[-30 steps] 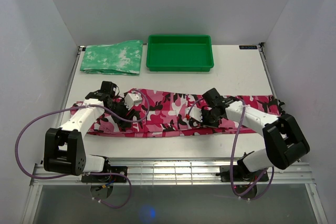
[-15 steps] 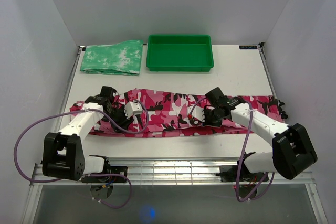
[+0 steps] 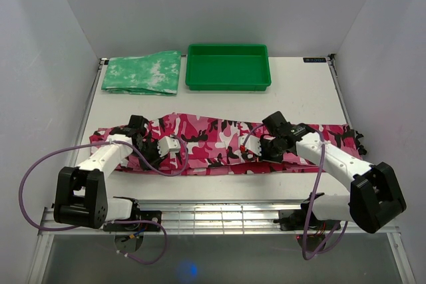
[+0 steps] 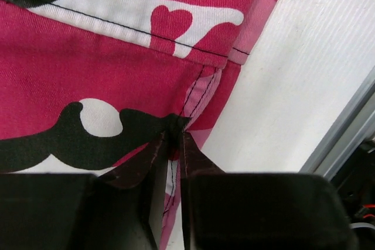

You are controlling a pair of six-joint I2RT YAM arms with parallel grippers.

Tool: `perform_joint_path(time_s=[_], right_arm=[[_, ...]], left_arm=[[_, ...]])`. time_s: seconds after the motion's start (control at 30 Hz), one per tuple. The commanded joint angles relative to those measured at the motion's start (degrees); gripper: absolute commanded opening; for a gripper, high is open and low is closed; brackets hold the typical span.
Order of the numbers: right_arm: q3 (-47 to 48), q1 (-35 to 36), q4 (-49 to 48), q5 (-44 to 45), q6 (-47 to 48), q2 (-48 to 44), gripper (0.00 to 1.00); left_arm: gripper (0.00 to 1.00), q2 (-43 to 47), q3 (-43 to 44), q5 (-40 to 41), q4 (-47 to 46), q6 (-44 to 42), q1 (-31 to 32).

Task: Fold and stack the trousers
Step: Fold the trousers

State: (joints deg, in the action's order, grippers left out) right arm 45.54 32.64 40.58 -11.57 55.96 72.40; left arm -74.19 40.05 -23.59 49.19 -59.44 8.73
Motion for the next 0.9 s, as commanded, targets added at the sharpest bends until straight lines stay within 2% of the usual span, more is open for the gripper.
perform_joint_path(time_s=[0.0, 0.07, 0.1, 0.13, 0.37, 0.47, 0.67, 0.87], right_arm=[[1.7, 0.0, 2.2, -1.8, -0.2, 1.0, 0.08], [2.2, 0.0, 2.3, -1.7, -0.2, 1.3, 0.08], [2.4, 0.0, 2.4, -1.5, -0.2, 1.2, 0.08], [2.5, -0.1, 2.7, -1.3, -0.2, 0.9, 0.08], [7.0, -0.2, 9.9, -3.3, 1.9, -2.8, 0.08], [5.1, -0.1, 12.2, -4.4, 3.1, -5.7, 0.08], [-5.1, 0.1, 6.5, -4.4, 3.1, -3.2, 0.08], [-7.0, 0.1, -2.2, -2.8, 2.5, 6.8, 0.08]], left_arm=[[0.22, 0.9, 0.5, 0.0, -1.2, -1.4, -0.3], [0.13, 1.1, 0.9, 0.1, -0.9, -1.3, -0.3], [0.03, 1.5, 1.3, 0.1, -0.5, -1.4, -0.3], [0.0, 1.9, 1.9, 0.1, 0.0, -1.2, -0.3], [0.0, 6.4, 7.0, -2.4, 7.2, -0.8, -0.5], [0.0, 8.7, 7.9, -3.8, 11.5, -2.8, -0.4], [0.0, 6.7, 3.7, -2.2, 12.7, -4.3, -0.4], [0.0, -3.6, 0.6, 1.1, 6.6, -0.5, -0.5]])
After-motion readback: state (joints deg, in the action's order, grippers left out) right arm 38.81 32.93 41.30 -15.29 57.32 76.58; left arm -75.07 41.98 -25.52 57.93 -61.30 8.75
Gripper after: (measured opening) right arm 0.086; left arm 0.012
